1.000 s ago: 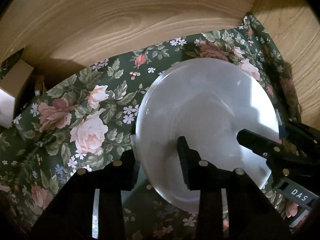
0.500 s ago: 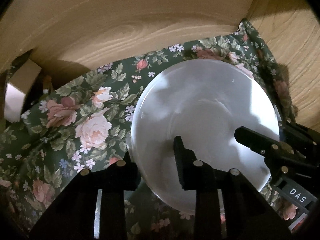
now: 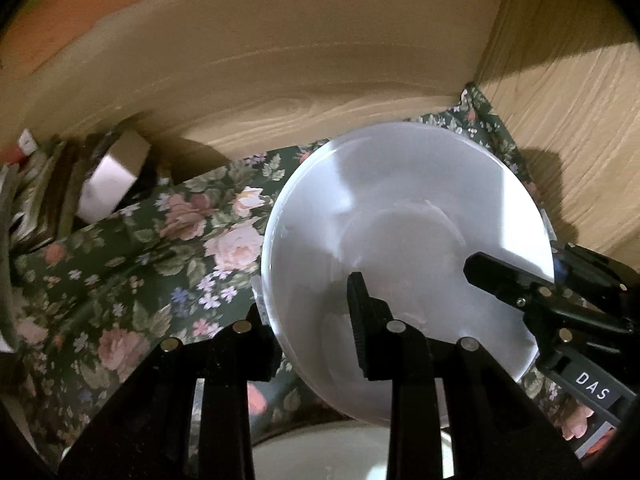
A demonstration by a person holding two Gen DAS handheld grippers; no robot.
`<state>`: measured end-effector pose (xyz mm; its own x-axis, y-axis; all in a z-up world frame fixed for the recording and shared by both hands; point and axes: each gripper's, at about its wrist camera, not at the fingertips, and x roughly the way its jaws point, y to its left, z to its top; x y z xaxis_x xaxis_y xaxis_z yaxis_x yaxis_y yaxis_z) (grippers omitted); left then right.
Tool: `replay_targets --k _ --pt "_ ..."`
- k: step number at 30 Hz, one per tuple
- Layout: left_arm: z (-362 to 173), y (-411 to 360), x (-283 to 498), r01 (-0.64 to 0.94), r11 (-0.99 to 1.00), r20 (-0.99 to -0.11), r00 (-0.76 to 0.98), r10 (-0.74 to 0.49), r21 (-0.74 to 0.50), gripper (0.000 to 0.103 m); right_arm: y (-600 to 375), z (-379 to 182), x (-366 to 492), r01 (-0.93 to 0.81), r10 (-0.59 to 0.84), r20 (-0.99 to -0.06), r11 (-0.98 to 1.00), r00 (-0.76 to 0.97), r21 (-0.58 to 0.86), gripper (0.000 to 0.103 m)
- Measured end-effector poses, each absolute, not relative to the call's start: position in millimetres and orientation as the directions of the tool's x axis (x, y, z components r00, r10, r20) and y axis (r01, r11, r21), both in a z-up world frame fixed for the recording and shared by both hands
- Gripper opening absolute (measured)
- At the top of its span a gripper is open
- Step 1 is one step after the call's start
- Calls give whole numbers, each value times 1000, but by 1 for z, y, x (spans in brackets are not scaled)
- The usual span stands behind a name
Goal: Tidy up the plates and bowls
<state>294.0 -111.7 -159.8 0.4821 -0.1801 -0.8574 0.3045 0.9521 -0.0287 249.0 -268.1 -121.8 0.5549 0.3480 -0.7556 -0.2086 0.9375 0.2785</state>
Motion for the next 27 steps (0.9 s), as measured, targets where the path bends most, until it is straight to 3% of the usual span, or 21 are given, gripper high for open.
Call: replay_targets --k 27 --pt "-120 1 206 165 984 -800 580 -153 -69 29 -178 -92 191 -379 452 -698 885 555 272 26"
